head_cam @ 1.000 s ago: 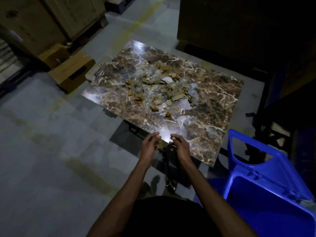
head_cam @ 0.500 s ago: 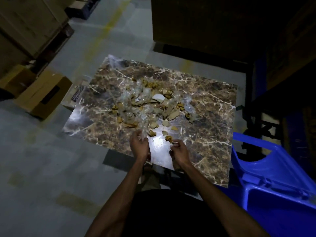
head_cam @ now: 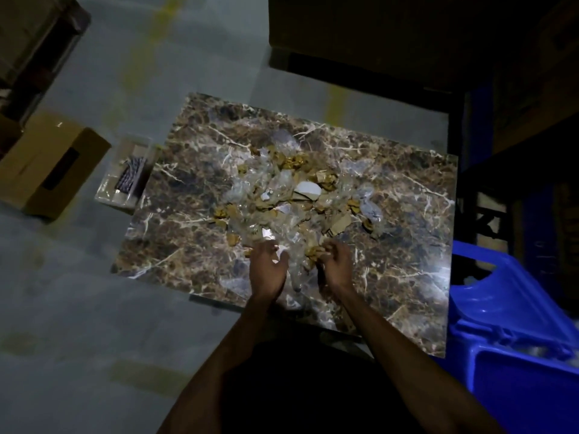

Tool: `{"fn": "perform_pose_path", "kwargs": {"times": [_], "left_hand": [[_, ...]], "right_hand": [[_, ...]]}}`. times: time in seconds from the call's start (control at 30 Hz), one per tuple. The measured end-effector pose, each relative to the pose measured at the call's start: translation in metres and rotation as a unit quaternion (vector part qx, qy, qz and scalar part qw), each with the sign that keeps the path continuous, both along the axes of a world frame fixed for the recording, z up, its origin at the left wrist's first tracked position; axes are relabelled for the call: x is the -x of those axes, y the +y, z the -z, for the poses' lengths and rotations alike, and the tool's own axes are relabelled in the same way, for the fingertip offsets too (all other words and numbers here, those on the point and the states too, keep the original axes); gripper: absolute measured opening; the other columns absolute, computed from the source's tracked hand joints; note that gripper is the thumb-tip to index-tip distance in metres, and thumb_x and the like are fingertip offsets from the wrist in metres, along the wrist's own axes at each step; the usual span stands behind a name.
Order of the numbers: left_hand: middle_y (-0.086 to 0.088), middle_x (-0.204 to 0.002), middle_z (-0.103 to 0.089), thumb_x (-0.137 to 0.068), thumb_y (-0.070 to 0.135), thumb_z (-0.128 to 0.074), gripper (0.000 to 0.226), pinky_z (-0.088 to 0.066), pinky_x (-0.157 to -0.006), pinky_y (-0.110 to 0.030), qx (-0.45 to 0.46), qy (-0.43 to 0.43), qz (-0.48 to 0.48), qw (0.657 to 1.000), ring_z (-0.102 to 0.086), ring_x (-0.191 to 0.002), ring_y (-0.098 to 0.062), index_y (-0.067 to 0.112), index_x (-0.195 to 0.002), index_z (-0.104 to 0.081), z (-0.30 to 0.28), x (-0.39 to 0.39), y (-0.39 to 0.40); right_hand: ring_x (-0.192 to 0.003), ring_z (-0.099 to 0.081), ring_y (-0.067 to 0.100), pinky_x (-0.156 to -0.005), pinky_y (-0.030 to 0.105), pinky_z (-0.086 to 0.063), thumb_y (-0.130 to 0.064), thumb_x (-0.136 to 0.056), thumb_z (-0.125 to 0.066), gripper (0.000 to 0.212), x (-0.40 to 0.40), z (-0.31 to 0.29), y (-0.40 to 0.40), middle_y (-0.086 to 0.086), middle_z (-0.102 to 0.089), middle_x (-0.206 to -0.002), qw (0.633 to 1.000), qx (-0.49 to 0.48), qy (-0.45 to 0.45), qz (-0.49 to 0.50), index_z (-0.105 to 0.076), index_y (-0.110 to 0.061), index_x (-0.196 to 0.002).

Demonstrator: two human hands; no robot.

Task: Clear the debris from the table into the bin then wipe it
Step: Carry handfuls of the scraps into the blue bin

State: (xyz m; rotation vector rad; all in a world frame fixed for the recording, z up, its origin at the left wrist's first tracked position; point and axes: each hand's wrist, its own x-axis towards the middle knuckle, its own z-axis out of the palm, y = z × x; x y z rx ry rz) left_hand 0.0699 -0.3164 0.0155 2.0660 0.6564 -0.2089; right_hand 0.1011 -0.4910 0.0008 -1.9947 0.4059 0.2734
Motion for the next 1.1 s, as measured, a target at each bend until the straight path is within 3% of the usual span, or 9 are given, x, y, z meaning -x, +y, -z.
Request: {"fn": "perform_pose_path", "kwargs": {"times": [0.07, 0.17, 0.23, 0.33, 0.4, 0.6, 0.83, 1.0, 1.1], "left_hand": [[-0.008, -0.132, -0.054, -0.097, 0.033, -0.064, 0.039, -0.048, -0.106, -0.043, -0.028, -0.050, 0.017, 0.998, -0.052, -0.120, -0.023, 0.012, -0.129, -0.062, 0.000, -0.009, 0.005], [-0.008, -0.155, -0.043, -0.102, 0.036, -0.059, 0.054, -0.037, -0.118, -0.042, 0.018, -0.102, 0.075, 0.992, -0.040, -0.143, -0.021, 0.015, -0.150, -0.047, 0.009, -0.020, 0.000], [-0.002, -0.163, -0.037, -0.104, 0.034, -0.056, 0.058, -0.031, -0.123, -0.040, 0.059, -0.129, 0.085, 0.986, -0.032, -0.152, -0.019, 0.016, -0.156, -0.040, 0.025, -0.023, -0.015], [0.003, -0.166, -0.033, -0.103, 0.025, -0.054, 0.059, -0.026, -0.125, -0.032, 0.123, -0.115, 0.023, 0.985, -0.028, -0.154, -0.011, 0.015, -0.159, -0.036, 0.037, -0.024, -0.037], [-0.003, -0.166, -0.033, -0.105, 0.019, -0.050, 0.057, -0.027, -0.123, -0.027, 0.156, -0.128, -0.023, 0.979, -0.030, -0.153, -0.011, 0.009, -0.159, -0.033, 0.041, -0.026, -0.047], [0.004, -0.162, -0.038, -0.105, 0.029, -0.048, 0.055, -0.031, -0.124, -0.047, 0.261, -0.118, -0.089, 0.954, -0.034, -0.152, -0.014, 0.014, -0.156, -0.036, 0.046, -0.030, -0.065], [0.000, -0.153, -0.050, -0.097, 0.023, -0.052, 0.054, -0.041, -0.109, -0.018, 0.315, -0.101, -0.162, 0.930, -0.046, -0.140, -0.005, 0.010, -0.150, -0.049, 0.018, -0.040, -0.063], [0.000, -0.144, -0.056, -0.107, 0.018, -0.050, 0.035, -0.045, -0.104, -0.018, 0.331, -0.112, -0.193, 0.917, -0.054, -0.126, 0.007, 0.013, -0.141, -0.060, -0.014, -0.043, -0.066], [-0.010, -0.134, -0.061, -0.105, 0.020, -0.056, 0.022, -0.046, -0.095, -0.025, 0.332, -0.139, -0.228, 0.905, -0.061, -0.116, -0.007, 0.016, -0.122, -0.069, -0.037, -0.045, -0.072]], "right_hand": [[-0.109, -0.056, 0.019, -0.090, 0.026, -0.047, -0.001, -0.094, -0.061, 0.029, -0.006, -0.001, -0.001, 0.006, -0.053, -0.121, 0.999, 0.021, -0.031, 0.010, -0.064, -0.012, -0.121], [-0.113, -0.051, 0.000, -0.094, 0.010, -0.041, -0.015, -0.101, -0.054, 0.032, -0.008, -0.003, 0.007, 0.003, -0.053, -0.129, 0.997, 0.015, -0.082, -0.007, -0.060, -0.011, -0.133], [-0.128, -0.045, -0.007, -0.106, 0.011, -0.035, -0.025, -0.104, -0.048, 0.040, -0.007, 0.005, 0.017, 0.000, -0.052, -0.142, 0.997, 0.000, -0.078, -0.025, -0.056, -0.015, -0.143], [-0.152, -0.030, 0.006, -0.124, 0.027, -0.022, -0.029, -0.111, -0.035, 0.047, 0.001, 0.018, 0.032, -0.002, -0.039, -0.163, 0.997, -0.029, -0.058, -0.041, -0.044, -0.018, -0.155], [-0.155, -0.026, 0.012, -0.126, 0.029, -0.019, -0.026, -0.112, -0.031, 0.048, 0.004, 0.023, 0.038, 0.001, -0.034, -0.166, 0.995, -0.055, -0.073, -0.036, -0.038, -0.013, -0.158], [-0.154, -0.031, 0.017, -0.125, 0.037, -0.029, -0.029, -0.111, -0.037, 0.053, 0.000, 0.026, 0.053, 0.003, -0.034, -0.166, 0.984, -0.161, -0.077, 0.005, -0.034, -0.006, -0.159], [-0.137, -0.049, 0.003, -0.109, 0.019, -0.041, -0.025, -0.107, -0.042, 0.042, -0.006, -0.005, 0.058, -0.003, -0.054, -0.146, 0.969, -0.220, -0.033, 0.107, -0.051, -0.010, -0.145], [-0.114, -0.060, 0.000, -0.094, 0.017, -0.046, -0.024, -0.110, -0.047, 0.024, -0.011, -0.039, 0.051, -0.004, -0.062, -0.122, 0.960, -0.258, -0.032, 0.105, -0.058, -0.012, -0.128], [-0.105, -0.059, 0.014, -0.091, 0.029, -0.047, -0.029, -0.110, -0.048, 0.021, -0.017, -0.054, 0.048, 0.001, -0.061, -0.111, 0.961, -0.265, -0.031, 0.070, -0.058, -0.012, -0.118]]}}
